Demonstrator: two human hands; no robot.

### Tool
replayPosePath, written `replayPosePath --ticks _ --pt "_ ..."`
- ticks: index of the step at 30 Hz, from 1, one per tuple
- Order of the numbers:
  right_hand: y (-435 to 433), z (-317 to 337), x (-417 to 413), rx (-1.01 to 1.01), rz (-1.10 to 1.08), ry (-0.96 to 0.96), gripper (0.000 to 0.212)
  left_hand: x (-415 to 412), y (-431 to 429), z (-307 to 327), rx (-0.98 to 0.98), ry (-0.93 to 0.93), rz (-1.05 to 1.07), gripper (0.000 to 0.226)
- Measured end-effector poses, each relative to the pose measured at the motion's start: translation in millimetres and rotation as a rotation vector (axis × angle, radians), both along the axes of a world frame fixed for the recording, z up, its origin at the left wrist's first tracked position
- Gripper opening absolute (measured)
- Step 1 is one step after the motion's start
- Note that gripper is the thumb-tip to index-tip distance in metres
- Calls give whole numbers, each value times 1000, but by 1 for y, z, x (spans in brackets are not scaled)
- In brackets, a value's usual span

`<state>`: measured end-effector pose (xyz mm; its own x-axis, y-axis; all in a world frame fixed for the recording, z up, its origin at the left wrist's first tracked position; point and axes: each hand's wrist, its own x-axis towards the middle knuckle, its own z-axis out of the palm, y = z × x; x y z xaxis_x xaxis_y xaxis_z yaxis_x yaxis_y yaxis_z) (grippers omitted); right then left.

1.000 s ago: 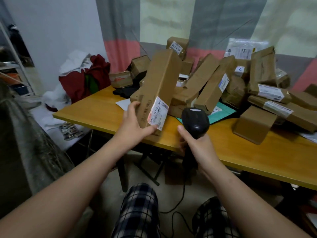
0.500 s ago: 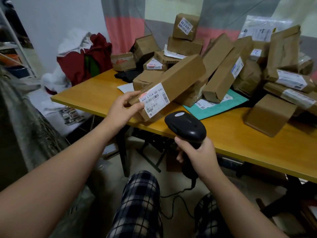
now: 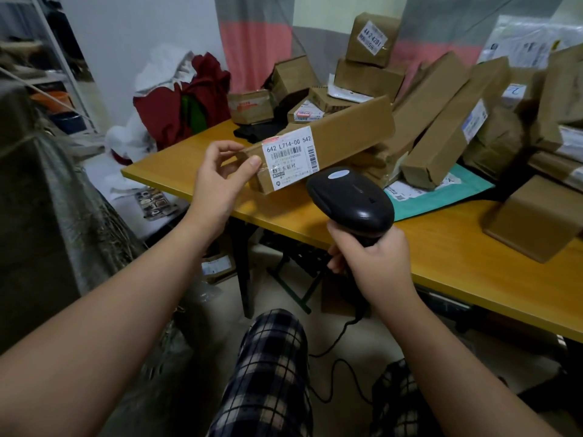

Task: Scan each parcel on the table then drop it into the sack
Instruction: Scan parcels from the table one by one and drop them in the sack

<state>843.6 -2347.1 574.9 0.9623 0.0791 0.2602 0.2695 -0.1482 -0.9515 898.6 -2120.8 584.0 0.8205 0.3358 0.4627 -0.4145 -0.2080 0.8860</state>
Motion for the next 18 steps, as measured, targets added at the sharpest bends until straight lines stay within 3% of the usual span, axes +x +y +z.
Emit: replayPosePath --ticks 18 --pt "3 11 6 -86 -3 27 16 4 1 -2 -15 -9 -35 27"
